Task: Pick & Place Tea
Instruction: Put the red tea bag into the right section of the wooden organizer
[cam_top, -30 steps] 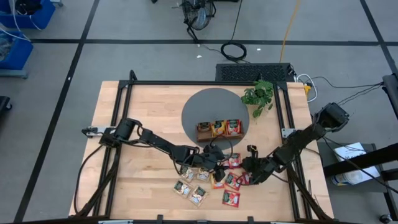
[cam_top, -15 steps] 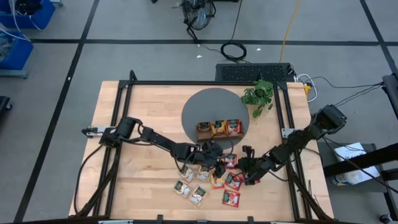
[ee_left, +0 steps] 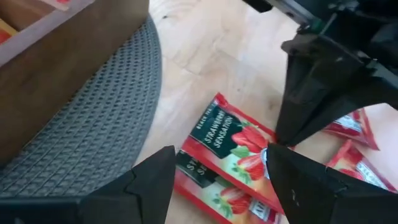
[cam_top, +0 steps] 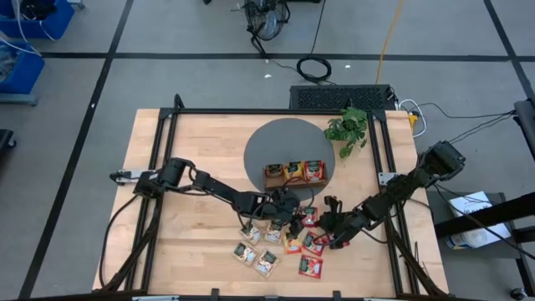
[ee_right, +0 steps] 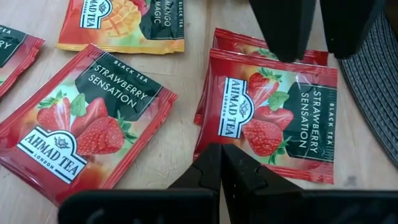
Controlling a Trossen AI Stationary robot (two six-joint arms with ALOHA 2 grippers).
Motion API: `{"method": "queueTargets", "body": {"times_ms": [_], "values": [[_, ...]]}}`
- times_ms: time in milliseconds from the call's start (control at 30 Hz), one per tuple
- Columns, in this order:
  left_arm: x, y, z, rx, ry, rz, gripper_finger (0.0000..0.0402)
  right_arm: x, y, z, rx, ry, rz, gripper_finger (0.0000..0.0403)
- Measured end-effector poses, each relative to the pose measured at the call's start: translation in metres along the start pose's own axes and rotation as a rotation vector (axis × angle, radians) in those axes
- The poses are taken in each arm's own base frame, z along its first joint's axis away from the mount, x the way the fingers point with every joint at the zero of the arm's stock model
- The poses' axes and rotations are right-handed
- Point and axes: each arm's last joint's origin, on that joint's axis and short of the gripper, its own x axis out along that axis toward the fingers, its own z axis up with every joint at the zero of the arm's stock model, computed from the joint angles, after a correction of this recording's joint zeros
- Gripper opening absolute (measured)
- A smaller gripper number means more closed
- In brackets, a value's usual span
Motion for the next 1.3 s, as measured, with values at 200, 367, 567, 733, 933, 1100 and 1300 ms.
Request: {"method": "queueTargets", "body": {"times_ms": [200, 367, 567, 733, 933, 1100, 1300], "values": [[0.000, 0.000, 0.000, 0.003, 0.001, 0.002, 0.0253, 0.000, 0.000, 0.000, -0.022, -0.003, 0.000, 0.0004], [0.000, 0.001, 0.000, 0.011, 0.004, 0.004, 0.0253, 0.000, 0.000, 0.002, -0.039, -0.025, -0.007, 0.0004], [0.000, 0.001, 0.000, 0.027, 0.006, 0.005, 0.0253, 0.000, 0.001, 0.003, -0.051, -0.042, -0.001, 0.0004], [0.001, 0.003, -0.001, 0.022, 0.016, 0.016, 0.0253, 0.000, 0.001, 0.004, -0.049, -0.048, -0.002, 0.0004], [0.005, 0.005, -0.003, 0.027, 0.004, 0.018, 0.0253, 0.000, 0.001, 0.006, -0.064, -0.066, -0.003, 0.0004], [0.009, 0.007, -0.006, 0.023, 0.002, 0.009, 0.0253, 0.003, 0.002, 0.007, -0.074, -0.089, 0.000, 0.0004], [0.013, 0.009, -0.008, 0.021, 0.009, -0.002, 0.0253, 0.023, 0.004, 0.007, -0.094, -0.132, 0.000, 0.0004]]}}
